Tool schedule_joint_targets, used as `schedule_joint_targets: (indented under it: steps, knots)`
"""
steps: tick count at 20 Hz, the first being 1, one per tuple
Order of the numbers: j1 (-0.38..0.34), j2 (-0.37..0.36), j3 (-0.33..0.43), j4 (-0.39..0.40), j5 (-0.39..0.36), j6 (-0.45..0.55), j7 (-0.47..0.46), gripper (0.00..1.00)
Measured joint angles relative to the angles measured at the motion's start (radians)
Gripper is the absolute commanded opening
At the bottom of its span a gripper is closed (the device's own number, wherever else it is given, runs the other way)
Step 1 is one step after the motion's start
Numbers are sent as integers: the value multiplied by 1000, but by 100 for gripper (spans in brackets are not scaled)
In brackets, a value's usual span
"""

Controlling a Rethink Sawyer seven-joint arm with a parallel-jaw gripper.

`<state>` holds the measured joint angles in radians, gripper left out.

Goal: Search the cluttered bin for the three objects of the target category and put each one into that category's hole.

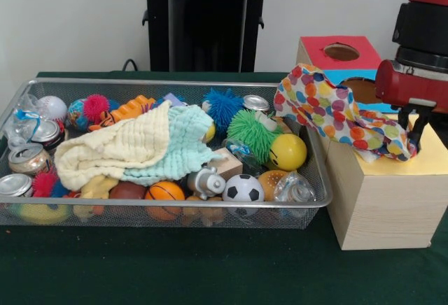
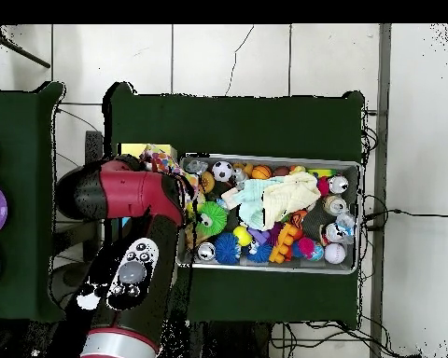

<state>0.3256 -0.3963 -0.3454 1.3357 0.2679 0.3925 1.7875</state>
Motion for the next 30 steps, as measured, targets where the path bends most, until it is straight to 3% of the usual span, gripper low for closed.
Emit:
schedule_joint_targets:
  steps: [15,30]
  knots:
    - [-28,-21,36,23,0,-4,0,0]
    - [-65,-58,90,92,0,-84,0,0]
